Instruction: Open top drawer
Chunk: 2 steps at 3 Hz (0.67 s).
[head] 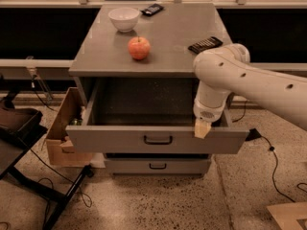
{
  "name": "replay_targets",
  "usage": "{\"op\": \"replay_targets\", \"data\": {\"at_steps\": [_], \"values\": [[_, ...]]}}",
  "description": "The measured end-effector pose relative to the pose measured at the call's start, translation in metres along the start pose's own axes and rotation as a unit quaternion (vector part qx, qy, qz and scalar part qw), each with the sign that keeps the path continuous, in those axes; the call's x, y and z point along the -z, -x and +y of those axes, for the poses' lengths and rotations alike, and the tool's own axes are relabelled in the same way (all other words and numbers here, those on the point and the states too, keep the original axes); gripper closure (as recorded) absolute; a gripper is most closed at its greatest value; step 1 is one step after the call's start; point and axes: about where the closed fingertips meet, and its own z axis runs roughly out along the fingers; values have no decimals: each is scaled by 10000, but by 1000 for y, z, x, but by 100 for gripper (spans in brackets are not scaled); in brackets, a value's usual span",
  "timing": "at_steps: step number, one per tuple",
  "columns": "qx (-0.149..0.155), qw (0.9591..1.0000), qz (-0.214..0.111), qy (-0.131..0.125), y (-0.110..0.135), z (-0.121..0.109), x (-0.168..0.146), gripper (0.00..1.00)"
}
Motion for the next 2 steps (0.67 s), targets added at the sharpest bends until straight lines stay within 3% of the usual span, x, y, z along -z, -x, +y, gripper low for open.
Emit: {"op": "replay_targets", "data": {"at_steps": [2], "values": [[0,10000,0,0,0,0,0,61]]}}
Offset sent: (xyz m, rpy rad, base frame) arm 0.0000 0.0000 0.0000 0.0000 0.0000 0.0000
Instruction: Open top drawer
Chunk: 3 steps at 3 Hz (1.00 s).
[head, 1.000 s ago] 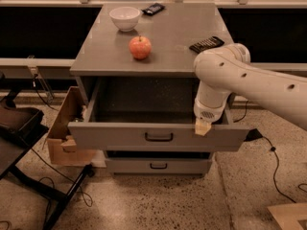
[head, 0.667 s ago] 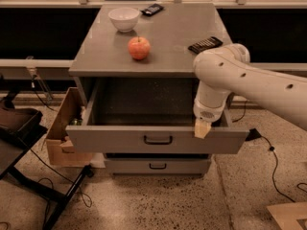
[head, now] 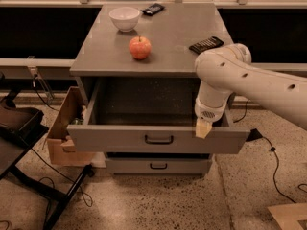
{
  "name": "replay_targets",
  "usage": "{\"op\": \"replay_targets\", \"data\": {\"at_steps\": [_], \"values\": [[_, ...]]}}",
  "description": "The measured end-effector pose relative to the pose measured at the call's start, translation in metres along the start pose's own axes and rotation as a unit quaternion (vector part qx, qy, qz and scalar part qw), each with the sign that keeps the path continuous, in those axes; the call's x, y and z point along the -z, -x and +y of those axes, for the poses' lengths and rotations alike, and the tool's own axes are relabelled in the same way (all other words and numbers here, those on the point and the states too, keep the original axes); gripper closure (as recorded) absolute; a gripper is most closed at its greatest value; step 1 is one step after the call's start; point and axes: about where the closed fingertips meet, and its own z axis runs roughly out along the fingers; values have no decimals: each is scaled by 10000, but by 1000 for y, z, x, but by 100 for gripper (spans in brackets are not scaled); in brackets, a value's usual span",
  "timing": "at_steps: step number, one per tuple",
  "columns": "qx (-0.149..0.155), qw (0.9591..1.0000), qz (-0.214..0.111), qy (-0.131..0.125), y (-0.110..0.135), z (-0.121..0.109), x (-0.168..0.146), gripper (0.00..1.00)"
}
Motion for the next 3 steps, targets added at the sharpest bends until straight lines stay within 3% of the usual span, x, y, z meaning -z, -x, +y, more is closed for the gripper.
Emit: {"op": "replay_targets", "data": {"at_steps": [1,2,3], "values": [[0,10000,0,0,0,0,0,30],[0,10000,0,1,0,0,0,5],[0,10000,0,1,0,0,0,0]]}}
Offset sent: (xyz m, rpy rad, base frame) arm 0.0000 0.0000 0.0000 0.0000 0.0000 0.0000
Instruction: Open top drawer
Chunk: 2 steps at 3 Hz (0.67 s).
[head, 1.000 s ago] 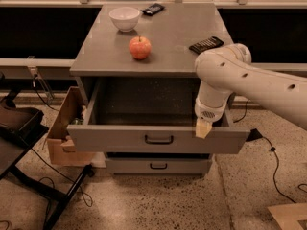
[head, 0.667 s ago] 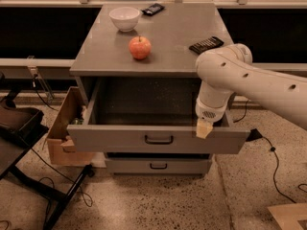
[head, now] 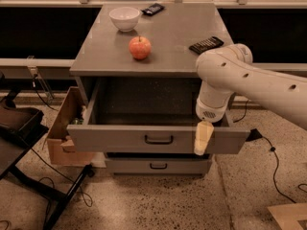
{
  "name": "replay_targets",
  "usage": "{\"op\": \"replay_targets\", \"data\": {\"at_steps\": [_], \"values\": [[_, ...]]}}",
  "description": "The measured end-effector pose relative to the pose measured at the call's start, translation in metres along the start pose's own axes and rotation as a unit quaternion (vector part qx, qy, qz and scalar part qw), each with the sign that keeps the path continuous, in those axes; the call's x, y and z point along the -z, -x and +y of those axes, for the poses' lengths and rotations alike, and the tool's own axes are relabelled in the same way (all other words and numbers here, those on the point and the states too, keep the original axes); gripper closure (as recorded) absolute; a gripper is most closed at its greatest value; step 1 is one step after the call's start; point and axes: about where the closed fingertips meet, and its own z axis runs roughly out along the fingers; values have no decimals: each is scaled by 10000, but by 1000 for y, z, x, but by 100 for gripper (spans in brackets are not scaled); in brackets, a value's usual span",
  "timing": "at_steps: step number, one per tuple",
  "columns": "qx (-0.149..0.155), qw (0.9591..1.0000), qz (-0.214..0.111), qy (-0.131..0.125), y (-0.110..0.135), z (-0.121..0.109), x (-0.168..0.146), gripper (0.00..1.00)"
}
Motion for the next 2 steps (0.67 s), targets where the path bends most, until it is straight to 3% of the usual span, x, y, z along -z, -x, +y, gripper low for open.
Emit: {"op": "replay_targets", "data": {"at_steps": [1,2], "values": [[-21,10000,19,75,-2,3,-7,2],[-170,9986,104,496,-13,25,-42,34]]}}
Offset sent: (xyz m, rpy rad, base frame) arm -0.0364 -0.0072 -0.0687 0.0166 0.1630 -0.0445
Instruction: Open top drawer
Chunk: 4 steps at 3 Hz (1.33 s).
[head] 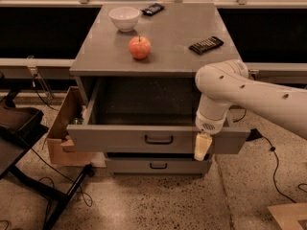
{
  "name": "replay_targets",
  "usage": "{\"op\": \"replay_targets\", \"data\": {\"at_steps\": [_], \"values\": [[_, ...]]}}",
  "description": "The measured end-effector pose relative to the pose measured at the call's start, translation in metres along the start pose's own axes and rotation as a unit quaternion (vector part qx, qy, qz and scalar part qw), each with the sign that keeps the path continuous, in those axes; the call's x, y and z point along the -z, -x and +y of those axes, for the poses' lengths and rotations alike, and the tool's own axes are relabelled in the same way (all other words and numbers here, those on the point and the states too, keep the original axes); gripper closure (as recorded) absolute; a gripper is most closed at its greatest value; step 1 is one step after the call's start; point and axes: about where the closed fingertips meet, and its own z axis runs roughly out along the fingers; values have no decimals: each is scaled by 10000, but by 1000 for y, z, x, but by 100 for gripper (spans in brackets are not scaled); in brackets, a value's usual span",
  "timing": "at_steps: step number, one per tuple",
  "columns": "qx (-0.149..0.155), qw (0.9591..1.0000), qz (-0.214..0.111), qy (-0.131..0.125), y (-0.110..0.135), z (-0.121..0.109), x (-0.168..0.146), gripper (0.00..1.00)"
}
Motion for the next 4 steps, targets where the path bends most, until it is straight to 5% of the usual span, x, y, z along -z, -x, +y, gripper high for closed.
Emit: {"op": "replay_targets", "data": {"at_steps": [3,4], "values": [[-81,9998,181,-29,-13,29,11,100],[-81,9998,181,-29,-13,29,12,100]]}}
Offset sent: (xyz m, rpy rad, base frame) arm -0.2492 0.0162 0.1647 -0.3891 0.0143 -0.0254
